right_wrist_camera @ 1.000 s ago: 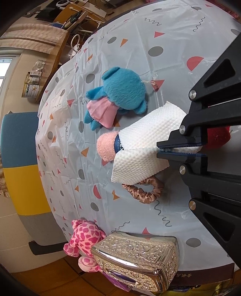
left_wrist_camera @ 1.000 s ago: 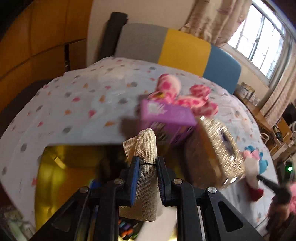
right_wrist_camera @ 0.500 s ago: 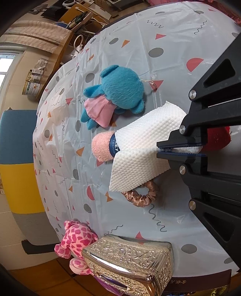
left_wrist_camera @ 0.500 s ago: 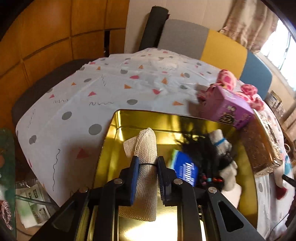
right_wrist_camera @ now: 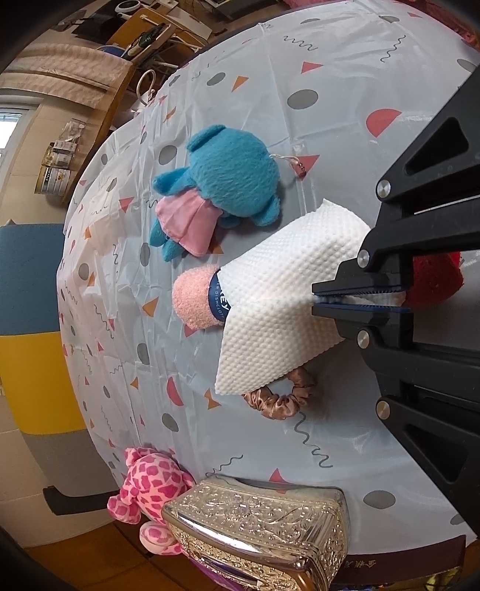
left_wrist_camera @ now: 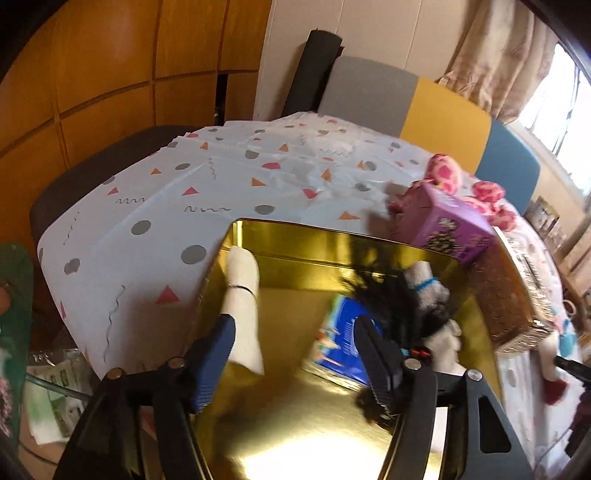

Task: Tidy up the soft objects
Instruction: 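Carry the burlap roll into the gold tray and open the left tool while the right tool holds the towel, then carry the white towel into the gold tray and open the right tool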

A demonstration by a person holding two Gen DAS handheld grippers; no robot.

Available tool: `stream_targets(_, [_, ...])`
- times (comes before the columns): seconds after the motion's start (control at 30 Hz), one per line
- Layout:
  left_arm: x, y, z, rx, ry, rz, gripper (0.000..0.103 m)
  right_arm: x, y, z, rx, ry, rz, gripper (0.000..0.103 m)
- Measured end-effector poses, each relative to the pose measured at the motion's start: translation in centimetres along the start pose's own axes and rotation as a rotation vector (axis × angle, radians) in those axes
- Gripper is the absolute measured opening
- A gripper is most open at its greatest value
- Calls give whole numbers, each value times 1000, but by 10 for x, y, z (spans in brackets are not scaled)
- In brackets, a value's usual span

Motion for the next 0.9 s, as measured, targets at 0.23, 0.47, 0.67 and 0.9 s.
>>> stream_targets(0.23, [29, 18, -20, 8, 66, 37, 67, 4, -4, -8, 7, -89, 83, 3])
stream_targets(0.47, [53, 28, -26, -1, 111, 79, 68, 0, -10, -22, 19, -197, 181, 3])
stream_targets(0.67, [57, 30, -28, -7, 139, 85, 68, -12, -29, -42, 57, -258, 197, 3])
stream_targets(0.9, [56, 29, -36, 10, 139, 96, 70, -42, -58, -57, 90, -295, 175, 3])
Point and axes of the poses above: each gripper's, at about its wrist camera, not at the fingertips, and z roughly the way its jaws point, x to its right, y to its underside, the point moved 3 cm from there along z, roughly the way its jaws point, and after that the axes turned 3 degrees about z, right-handed, at the moved point
